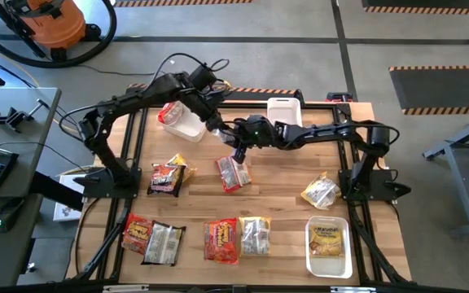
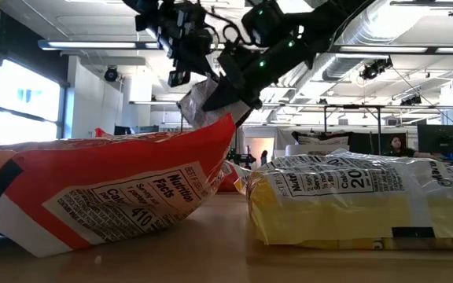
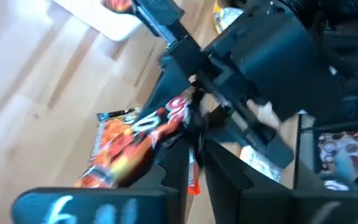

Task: Sort Maruchan noodles
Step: Put the black noodle pack into the top right white bin

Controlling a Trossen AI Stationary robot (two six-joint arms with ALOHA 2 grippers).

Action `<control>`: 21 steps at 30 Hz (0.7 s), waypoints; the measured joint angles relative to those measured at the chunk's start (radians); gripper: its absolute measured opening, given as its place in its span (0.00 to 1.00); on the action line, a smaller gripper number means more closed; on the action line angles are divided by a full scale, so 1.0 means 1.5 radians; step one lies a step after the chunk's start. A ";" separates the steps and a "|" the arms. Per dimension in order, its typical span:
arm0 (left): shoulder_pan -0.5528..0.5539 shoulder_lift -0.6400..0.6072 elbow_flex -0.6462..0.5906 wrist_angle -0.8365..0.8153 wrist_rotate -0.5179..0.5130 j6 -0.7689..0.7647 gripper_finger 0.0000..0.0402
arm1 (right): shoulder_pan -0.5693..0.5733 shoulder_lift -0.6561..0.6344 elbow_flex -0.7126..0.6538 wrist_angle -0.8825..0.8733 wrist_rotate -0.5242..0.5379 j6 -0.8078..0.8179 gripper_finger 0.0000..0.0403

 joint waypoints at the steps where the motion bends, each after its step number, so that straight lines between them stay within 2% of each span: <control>1: 0.002 -0.011 0.000 0.000 -0.007 0.013 0.13 | -0.001 -0.008 0.000 -0.004 0.007 -0.009 0.29; 5: 0.006 -0.072 -0.006 0.014 -0.078 0.070 0.19 | -0.011 -0.055 0.000 -0.049 0.009 -0.030 0.27; 8: 0.006 -0.137 -0.060 0.098 -0.093 0.090 0.22 | -0.026 -0.102 0.000 -0.108 0.010 -0.059 0.27; 11: 0.006 -0.199 -0.153 0.228 -0.064 0.088 0.23 | -0.049 -0.158 0.005 -0.211 0.010 -0.106 0.27; 15: -0.005 -0.260 -0.316 0.437 -0.029 0.029 0.22 | -0.106 -0.200 0.071 -0.435 0.009 -0.195 0.27; 18: -0.019 -0.270 -0.431 0.588 -0.024 -0.050 0.21 | -0.164 -0.192 0.133 -0.594 0.004 -0.285 0.27; 21: -0.028 -0.268 -0.517 0.714 -0.020 -0.116 0.20 | -0.226 -0.167 0.169 -0.689 -0.026 -0.387 0.27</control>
